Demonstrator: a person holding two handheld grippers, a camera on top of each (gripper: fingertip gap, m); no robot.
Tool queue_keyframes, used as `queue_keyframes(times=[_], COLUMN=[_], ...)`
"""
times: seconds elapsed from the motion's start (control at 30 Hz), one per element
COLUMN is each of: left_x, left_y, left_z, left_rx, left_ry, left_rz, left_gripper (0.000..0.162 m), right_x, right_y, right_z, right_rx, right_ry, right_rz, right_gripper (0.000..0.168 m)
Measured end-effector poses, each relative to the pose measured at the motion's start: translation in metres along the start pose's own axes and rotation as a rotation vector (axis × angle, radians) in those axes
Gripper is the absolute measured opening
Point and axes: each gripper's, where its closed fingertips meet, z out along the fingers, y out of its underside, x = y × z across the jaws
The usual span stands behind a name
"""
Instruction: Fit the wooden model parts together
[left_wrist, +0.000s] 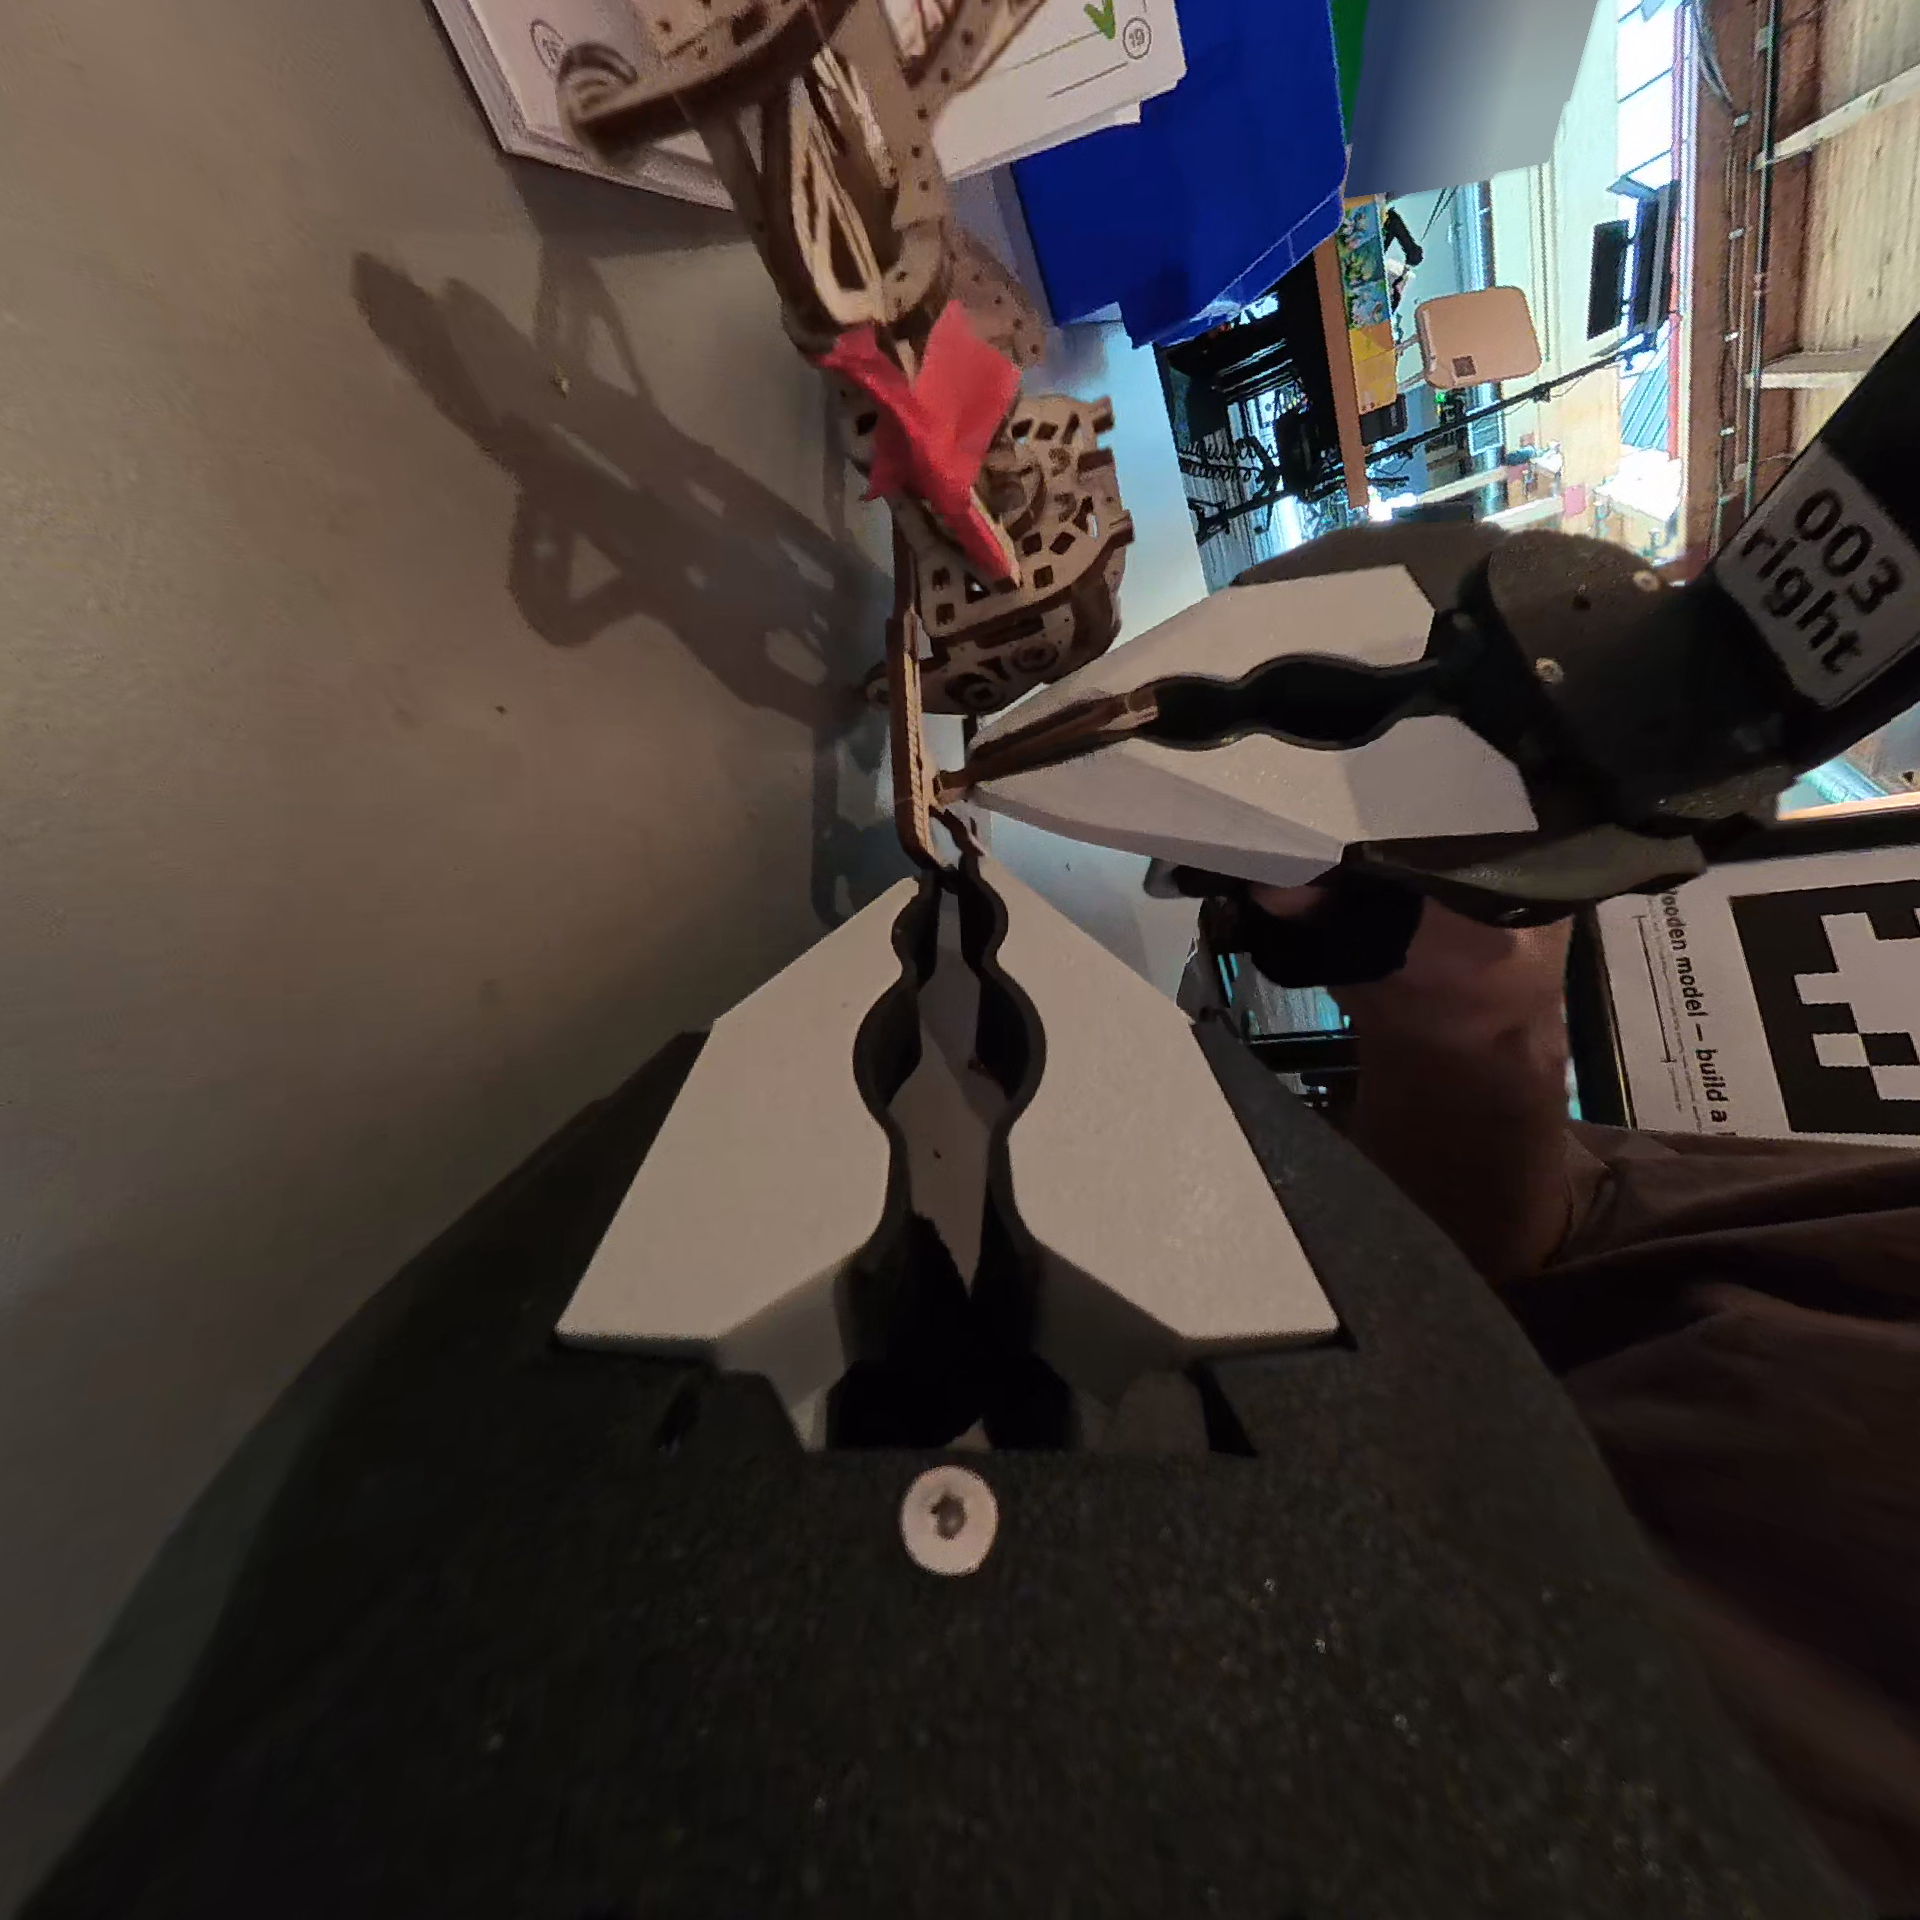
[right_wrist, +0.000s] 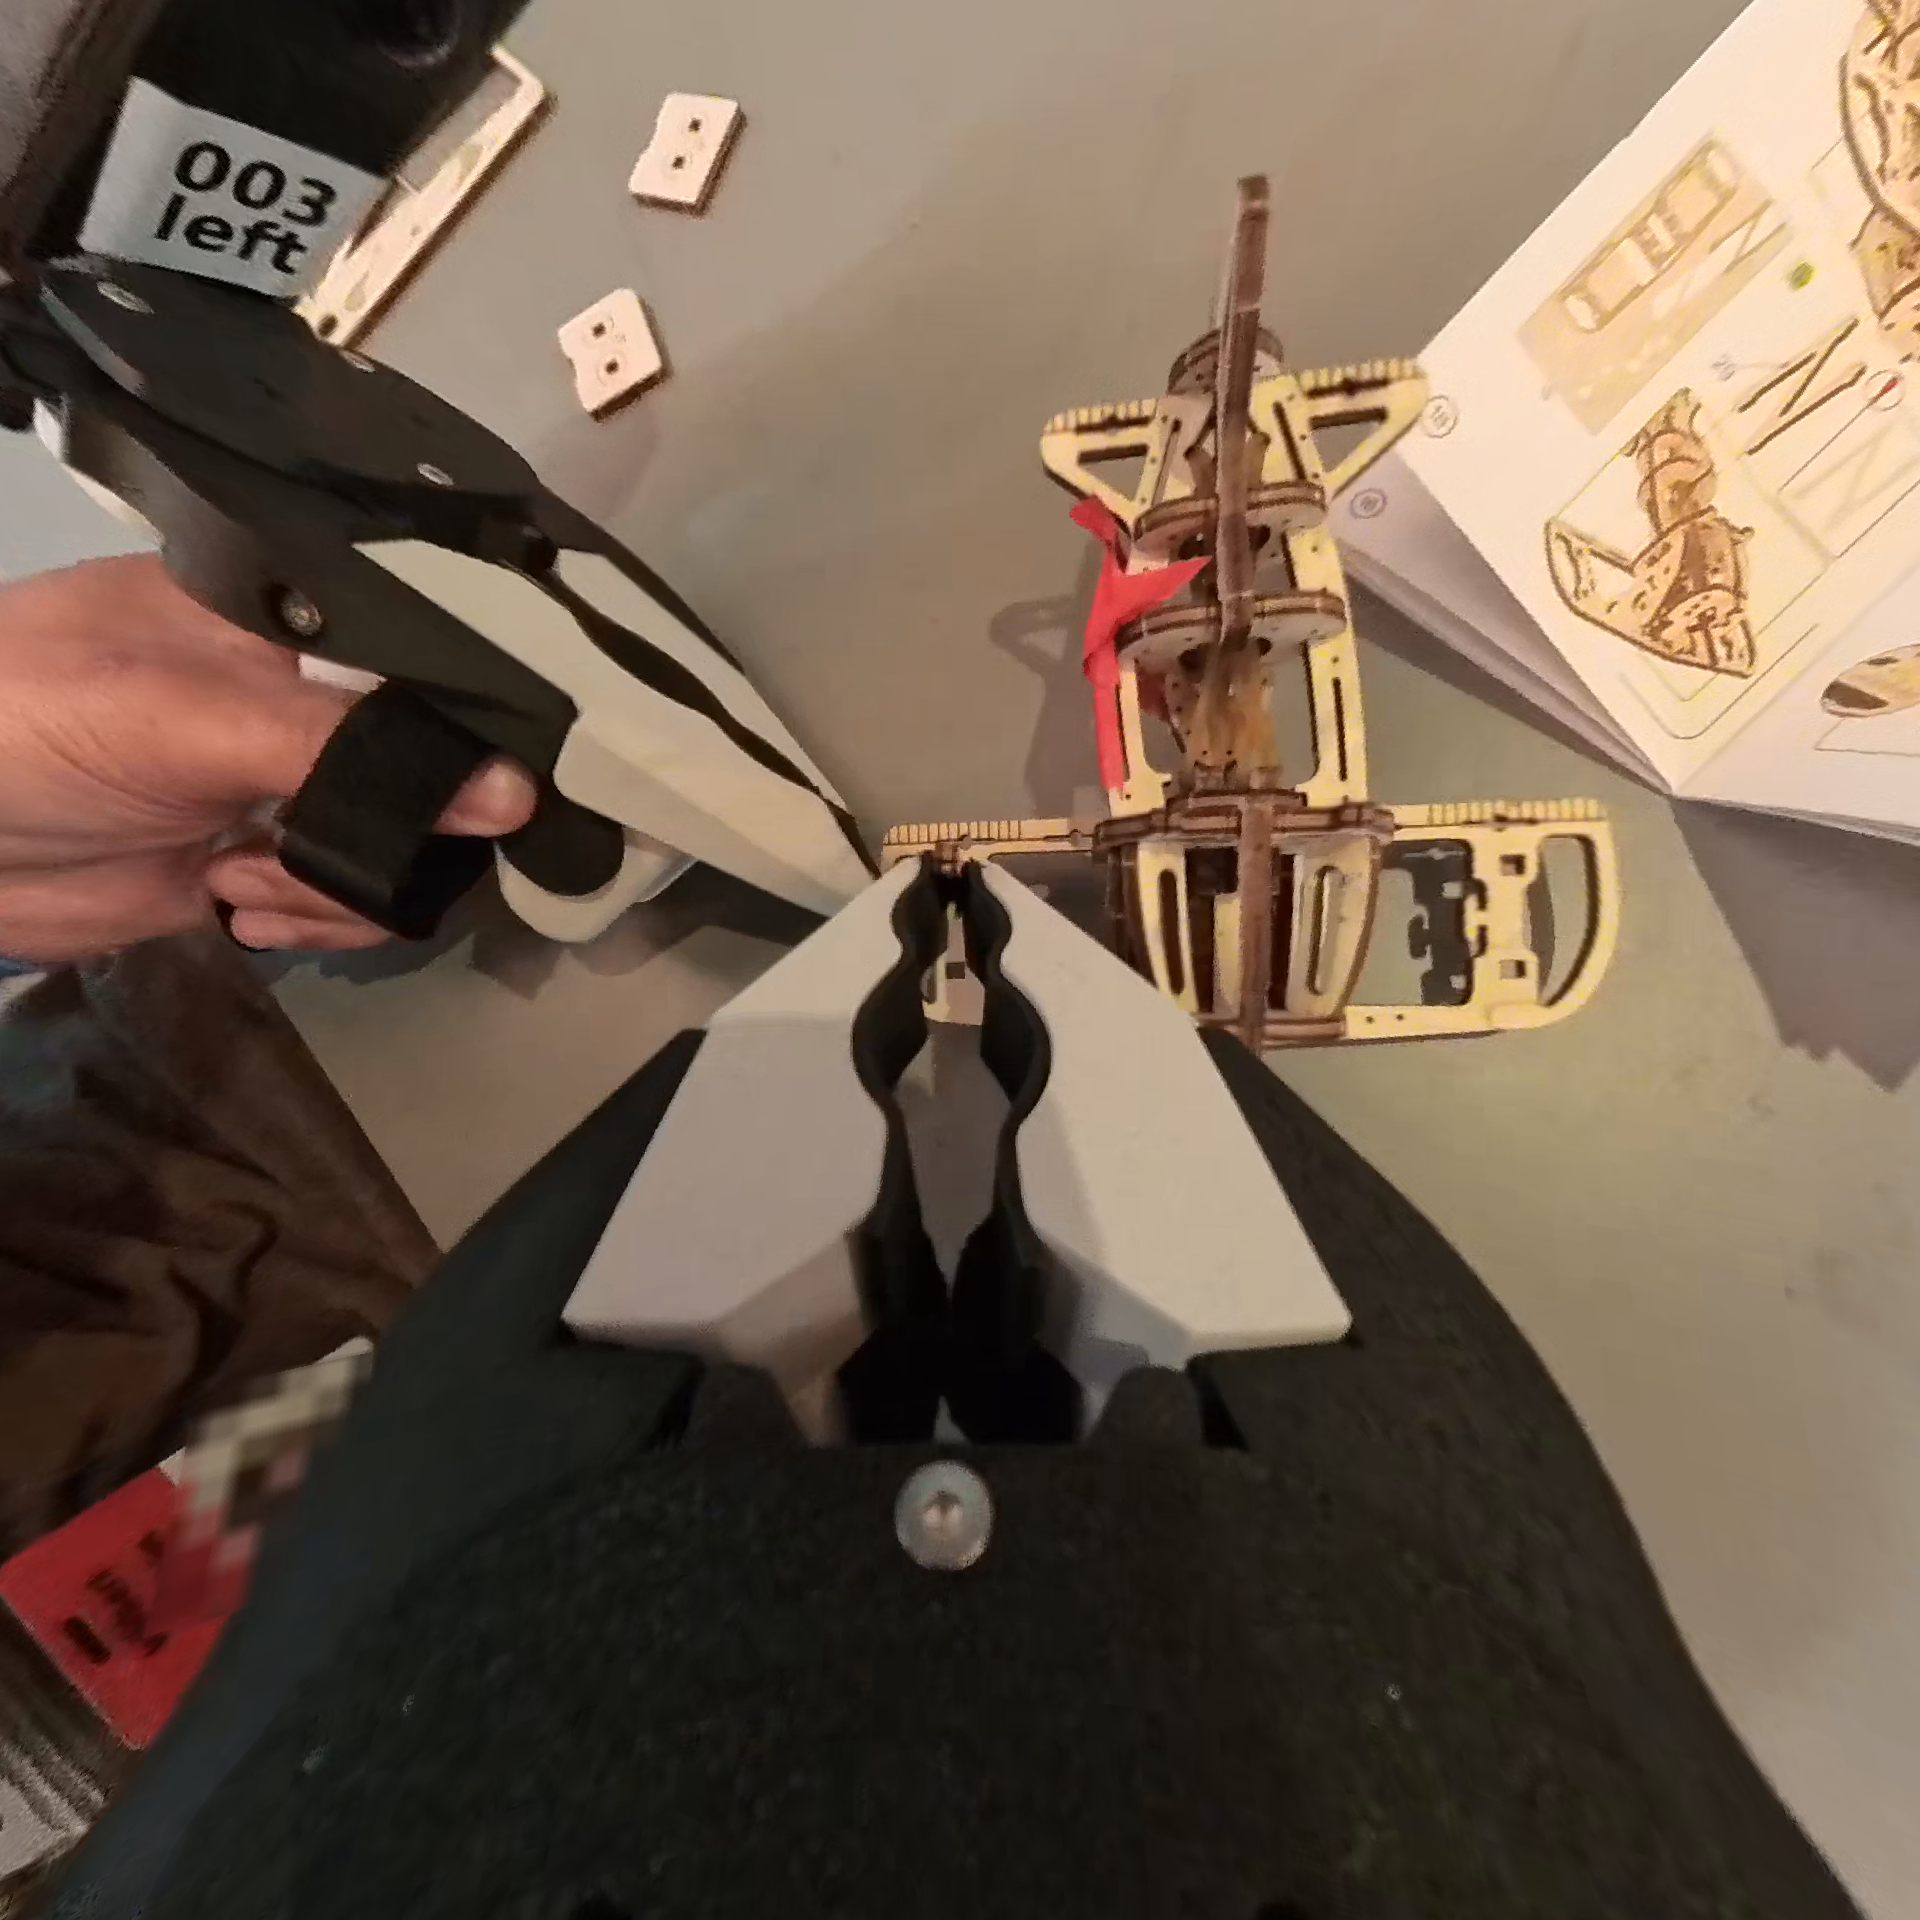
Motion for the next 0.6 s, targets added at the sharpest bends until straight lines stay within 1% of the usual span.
queue_keyframes(times=[0.4,0.53,0.57,0.6], left_x=[-0.0013,-0.0018,-0.0017,-0.0004], left_y=[0.0012,0.0012,0.0013,0.0016], left_z=[0.0005,0.0007,0.0008,0.0013], left_rx=[-0.010,-0.011,-0.010,-0.011], left_ry=[-0.011,-0.019,-0.022,-0.017], left_rz=[0.007,0.015,0.023,0.031], left_gripper=[0.000,0.000,0.000,0.000], right_x=[-0.0003,0.0001,0.0005,0.0038], right_y=[0.0012,0.0011,0.0018,0.0085], right_z=[0.0050,0.0059,0.0061,0.0075], right_rx=[-0.221,-0.264,-0.275,-0.321], right_ry=[0.015,0.016,0.015,0.034], right_rz=[-0.051,-0.048,-0.046,-0.058], right_gripper=[0.002,0.002,0.002,0.003])
